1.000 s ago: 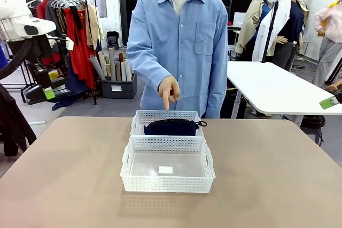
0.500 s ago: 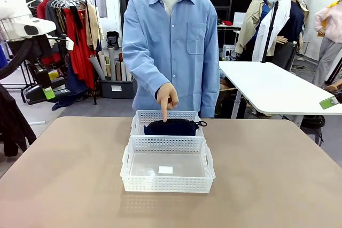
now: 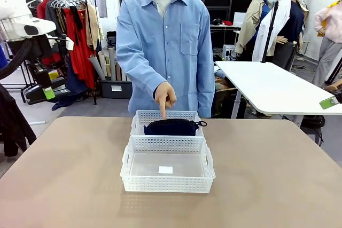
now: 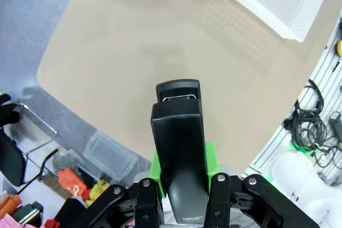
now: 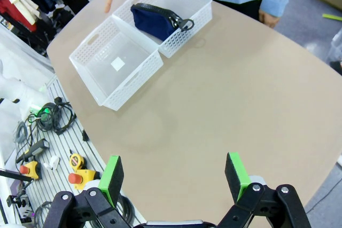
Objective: Distribute items into two baskets.
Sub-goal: Place the picked Stapler into the Organizing basket as instructed by the person.
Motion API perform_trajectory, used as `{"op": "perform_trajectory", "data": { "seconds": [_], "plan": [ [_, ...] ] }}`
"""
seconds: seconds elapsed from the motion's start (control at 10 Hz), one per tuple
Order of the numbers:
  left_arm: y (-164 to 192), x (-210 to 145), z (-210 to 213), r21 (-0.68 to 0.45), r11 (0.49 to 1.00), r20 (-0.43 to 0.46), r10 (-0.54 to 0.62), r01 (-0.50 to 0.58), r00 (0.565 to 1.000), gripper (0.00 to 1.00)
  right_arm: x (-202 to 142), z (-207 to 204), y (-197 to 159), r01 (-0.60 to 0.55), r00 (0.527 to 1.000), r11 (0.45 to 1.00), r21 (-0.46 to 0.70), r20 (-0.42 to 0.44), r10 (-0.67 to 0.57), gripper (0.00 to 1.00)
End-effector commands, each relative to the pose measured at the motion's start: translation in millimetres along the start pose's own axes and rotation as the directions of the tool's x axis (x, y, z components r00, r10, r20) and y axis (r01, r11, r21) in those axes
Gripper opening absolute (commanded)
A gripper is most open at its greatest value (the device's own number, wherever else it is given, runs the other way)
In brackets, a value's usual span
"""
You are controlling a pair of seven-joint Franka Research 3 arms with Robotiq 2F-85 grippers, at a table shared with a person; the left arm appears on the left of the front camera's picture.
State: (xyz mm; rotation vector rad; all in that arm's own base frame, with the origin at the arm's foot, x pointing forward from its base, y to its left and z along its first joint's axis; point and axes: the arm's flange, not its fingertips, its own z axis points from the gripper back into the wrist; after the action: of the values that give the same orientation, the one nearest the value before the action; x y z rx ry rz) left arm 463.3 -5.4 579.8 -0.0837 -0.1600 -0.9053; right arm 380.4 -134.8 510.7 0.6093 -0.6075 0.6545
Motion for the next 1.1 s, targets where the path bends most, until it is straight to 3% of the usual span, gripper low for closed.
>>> {"op": "perform_trajectory", "data": {
  "seconds": [0.0, 0.4, 1.0],
  "plan": [
    [1, 0, 3, 0.008, 1.000, 0.001, 0.007, -0.007, 1.000, 0.00, 1, 2, 0, -0.003, 1.000, 1.000, -0.002, -0.002, 0.003, 1.00],
    [-14, 5, -6, -0.075, 0.988, 0.037, -0.130, 0.133, 0.991, 0.00, 1, 2, 0, -0.003, 1.000, 1.000, -0.002, -0.002, 0.003, 1.00],
    [-111, 29, -59, -0.169, 0.921, 0.028, -0.352, 0.352, 0.935, 0.00, 1, 2, 0, -0.003, 1.000, 1.000, -0.002, -0.002, 0.003, 1.00]
  ]
}}
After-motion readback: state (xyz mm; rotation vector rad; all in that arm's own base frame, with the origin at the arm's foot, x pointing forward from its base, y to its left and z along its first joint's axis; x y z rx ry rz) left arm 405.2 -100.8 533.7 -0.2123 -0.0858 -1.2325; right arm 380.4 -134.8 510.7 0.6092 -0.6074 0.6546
